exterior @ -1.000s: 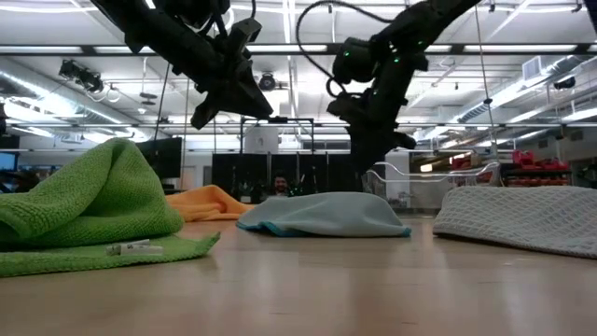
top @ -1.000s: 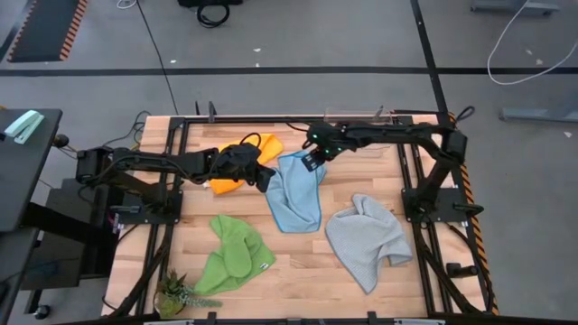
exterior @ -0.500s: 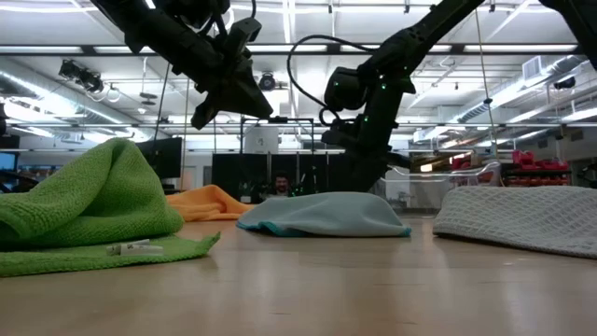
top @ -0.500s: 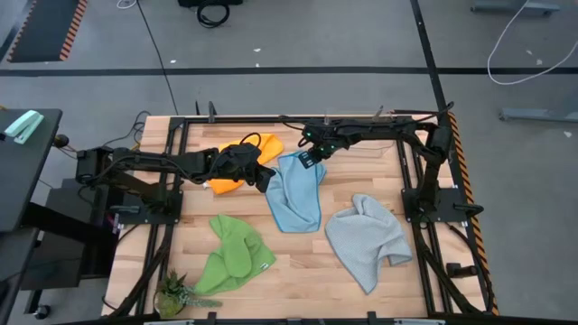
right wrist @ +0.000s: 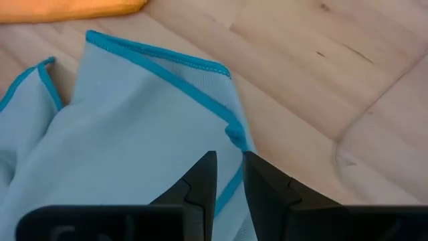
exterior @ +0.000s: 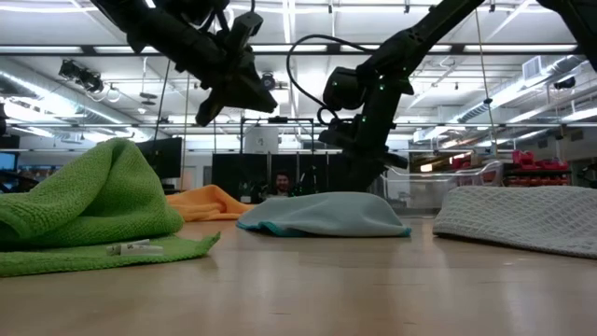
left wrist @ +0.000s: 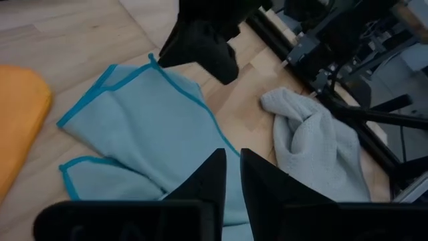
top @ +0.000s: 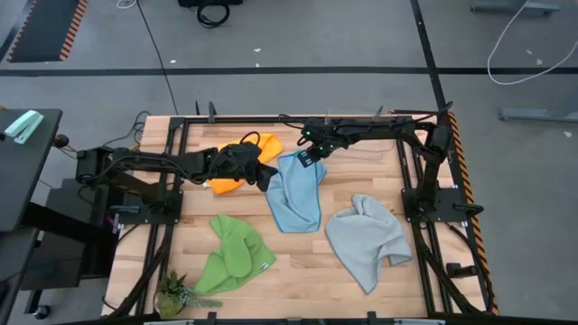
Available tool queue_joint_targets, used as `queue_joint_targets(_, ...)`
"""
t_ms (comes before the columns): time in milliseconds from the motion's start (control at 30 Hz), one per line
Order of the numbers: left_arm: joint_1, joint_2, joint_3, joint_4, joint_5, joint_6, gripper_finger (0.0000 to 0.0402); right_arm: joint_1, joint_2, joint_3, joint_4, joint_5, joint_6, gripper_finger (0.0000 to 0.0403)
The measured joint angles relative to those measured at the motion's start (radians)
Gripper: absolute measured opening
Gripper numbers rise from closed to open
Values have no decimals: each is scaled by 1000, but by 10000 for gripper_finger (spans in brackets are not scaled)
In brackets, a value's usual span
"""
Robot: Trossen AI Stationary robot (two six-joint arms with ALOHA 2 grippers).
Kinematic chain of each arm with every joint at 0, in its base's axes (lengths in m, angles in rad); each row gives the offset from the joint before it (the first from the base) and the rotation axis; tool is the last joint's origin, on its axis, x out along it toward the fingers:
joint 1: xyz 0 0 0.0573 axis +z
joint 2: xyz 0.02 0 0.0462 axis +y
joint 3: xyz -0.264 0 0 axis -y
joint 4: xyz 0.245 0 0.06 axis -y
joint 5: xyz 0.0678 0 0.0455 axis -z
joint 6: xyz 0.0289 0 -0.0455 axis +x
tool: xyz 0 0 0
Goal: Fold microfiber towels
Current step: Fold the blue microfiber cloth
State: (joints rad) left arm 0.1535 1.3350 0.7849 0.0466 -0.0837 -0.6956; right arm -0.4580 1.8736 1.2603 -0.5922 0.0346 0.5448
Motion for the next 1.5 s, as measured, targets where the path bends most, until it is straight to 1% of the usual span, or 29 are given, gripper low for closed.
queue_joint_targets(133,0,0,0,8,0,-6,49,-5,0,-1,-23,29,-12,81)
queue_joint_targets(300,0,0,0,9,38,-26,55,-7,-10,-6,-153,79,-38,81)
queue_joint_targets(400,-1,0,0,10,44,-26,56,-10,-10,-8,-204,75,-40,81)
queue_joint_targets(533,0,0,0,11,44,-26,52,0,-10,-13,-211,75,-39,81)
queue_joint_targets(733,0,0,0,11,44,-24,49,48,-45,-13,-280,60,-44,81)
queue_joint_targets(833,0,0,0,13,44,-15,51,82,-104,-13,-348,72,-48,81)
queue_joint_targets(900,0,0,0,13,45,-4,52,112,-162,-12,-434,90,-37,81)
queue_joint_targets(967,0,0,0,13,53,1,51,148,-229,-18,-529,138,-13,78)
queue_joint_targets(1033,0,0,0,14,59,1,49,182,-311,-56,-574,188,24,69)
queue_joint_targets(1100,0,0,0,13,60,2,48,200,-395,-121,-569,194,68,52)
queue_joint_targets(1200,0,0,0,14,60,2,49,197,-506,-247,-553,190,146,13)
queue_joint_targets(1233,0,0,0,14,60,2,50,197,-537,-288,-545,187,169,8)
queue_joint_targets(1367,0,0,0,26,60,3,52,210,-625,-405,-532,176,293,9)
queue_joint_targets(1500,0,0,0,59,60,4,49,219,-663,-477,-525,173,340,5)
